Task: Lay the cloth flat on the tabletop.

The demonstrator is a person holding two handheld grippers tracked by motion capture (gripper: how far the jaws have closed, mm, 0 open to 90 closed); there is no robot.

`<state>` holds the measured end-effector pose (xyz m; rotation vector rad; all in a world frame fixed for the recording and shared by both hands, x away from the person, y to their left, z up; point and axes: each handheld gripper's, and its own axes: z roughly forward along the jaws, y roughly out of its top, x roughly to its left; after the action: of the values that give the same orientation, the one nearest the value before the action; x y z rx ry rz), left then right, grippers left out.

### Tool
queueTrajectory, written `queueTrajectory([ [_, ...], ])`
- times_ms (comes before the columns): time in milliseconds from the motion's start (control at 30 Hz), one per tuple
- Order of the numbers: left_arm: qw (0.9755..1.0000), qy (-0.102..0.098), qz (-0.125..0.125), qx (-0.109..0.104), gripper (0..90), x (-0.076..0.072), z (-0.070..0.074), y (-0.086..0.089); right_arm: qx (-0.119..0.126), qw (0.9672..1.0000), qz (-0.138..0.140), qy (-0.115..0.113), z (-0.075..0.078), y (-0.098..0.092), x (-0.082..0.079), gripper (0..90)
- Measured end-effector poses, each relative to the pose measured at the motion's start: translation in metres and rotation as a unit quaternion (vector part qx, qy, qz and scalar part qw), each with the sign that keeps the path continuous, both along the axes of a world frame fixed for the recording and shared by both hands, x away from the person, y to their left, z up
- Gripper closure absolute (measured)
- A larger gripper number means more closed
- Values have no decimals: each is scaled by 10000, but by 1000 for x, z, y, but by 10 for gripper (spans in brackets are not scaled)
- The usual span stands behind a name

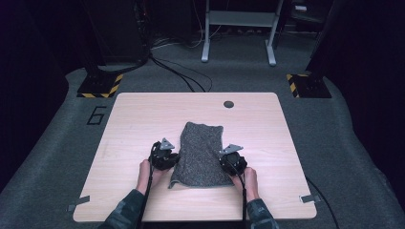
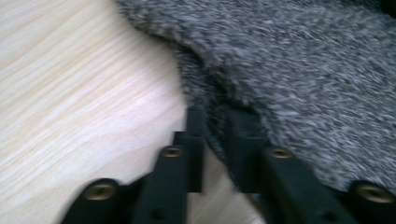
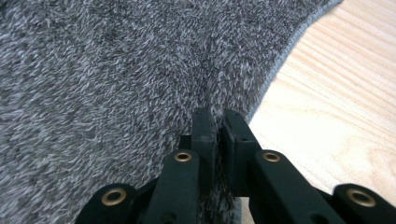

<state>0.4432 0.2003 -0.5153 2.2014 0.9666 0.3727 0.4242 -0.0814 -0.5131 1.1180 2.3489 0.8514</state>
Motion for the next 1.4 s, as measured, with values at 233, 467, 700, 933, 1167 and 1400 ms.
queueTrajectory([
  [233, 9993, -135, 81, 332, 890, -3, 2, -4, -100, 9998, -145, -13, 0, -3, -5, 861],
  [467, 9991, -138, 300, 280, 890, -8, 1, 17, -106, 9997, -224, -34, 0, -17, -9, 863],
  [700, 9994, -44, 307, 145, 888, -24, 1, 31, -140, 9994, -309, 29, 1, -29, -25, 863],
  [933, 9997, -52, 211, -86, 761, -23, 16, 35, 126, 9994, -165, 290, 9, -36, -28, 755],
  [1167, 9993, 7, 386, 14, 562, 16, 27, 22, 144, 9993, -351, -22, 30, -31, 4, 679],
  [1400, 9988, 78, 455, 148, 502, 58, 21, 3, -137, 9988, -460, -20, 22, -16, 43, 639],
])
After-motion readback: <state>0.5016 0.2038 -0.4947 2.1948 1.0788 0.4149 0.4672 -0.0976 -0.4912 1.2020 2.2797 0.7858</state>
